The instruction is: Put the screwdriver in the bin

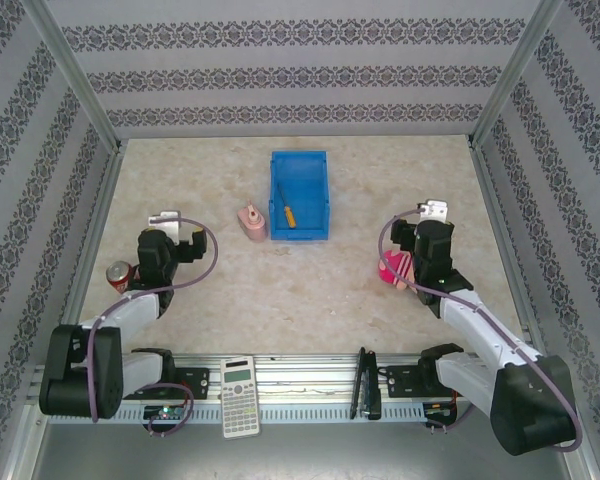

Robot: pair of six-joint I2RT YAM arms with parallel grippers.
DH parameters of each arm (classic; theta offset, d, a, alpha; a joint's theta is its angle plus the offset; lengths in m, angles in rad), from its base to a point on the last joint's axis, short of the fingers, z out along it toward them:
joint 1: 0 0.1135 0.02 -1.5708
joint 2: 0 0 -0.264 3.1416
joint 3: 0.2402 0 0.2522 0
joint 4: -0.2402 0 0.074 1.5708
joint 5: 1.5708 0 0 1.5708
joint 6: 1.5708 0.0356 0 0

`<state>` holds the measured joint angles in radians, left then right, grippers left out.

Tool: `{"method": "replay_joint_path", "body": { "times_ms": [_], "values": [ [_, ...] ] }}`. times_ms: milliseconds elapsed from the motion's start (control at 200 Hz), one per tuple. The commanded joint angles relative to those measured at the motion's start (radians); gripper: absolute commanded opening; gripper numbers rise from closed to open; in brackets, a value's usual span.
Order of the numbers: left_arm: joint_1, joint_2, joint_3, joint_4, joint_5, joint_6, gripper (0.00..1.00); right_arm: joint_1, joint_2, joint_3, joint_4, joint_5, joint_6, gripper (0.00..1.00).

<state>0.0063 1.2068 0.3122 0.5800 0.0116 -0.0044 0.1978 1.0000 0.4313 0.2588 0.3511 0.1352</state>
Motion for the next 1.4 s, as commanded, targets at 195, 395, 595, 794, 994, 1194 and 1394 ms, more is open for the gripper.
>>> {"method": "replay_joint_path", "body": {
  "times_ms": [195, 395, 595, 794, 994, 1194, 1394],
  "values": [
    [-0.007, 0.244, -0.069, 0.509, -0.070, -0.016, 0.99, -0.065, 0.113, -0.129, 0.330, 0.018, -0.092, 0.85],
    [-0.006, 0.438, -0.119, 0.809, -0.078, -0.014, 0.99, -0.099, 0.299, -0.133, 0.567, -0.077, -0.128, 0.87],
    [-0.008, 0.422, -0.125, 0.791, -0.075, -0.018, 0.99, -0.174, 0.509, -0.045, 0.644, -0.241, -0.085, 0.89],
    [-0.006, 0.412, -0.102, 0.738, -0.092, -0.023, 0.99, -0.181, 0.531, -0.064, 0.707, -0.284, -0.089, 0.98],
    [-0.006, 0.387, 0.004, 0.512, -0.076, -0.019, 0.99, -0.176, 0.530, -0.063, 0.705, -0.277, -0.093, 0.98],
    [-0.008, 0.386, 0.069, 0.381, -0.041, -0.003, 0.99, -0.177, 0.531, -0.063, 0.705, -0.276, -0.093, 0.98],
    [-0.008, 0.384, 0.071, 0.376, -0.036, -0.002, 0.99, -0.176, 0.531, -0.062, 0.703, -0.282, -0.096, 0.98]
  ]
}}
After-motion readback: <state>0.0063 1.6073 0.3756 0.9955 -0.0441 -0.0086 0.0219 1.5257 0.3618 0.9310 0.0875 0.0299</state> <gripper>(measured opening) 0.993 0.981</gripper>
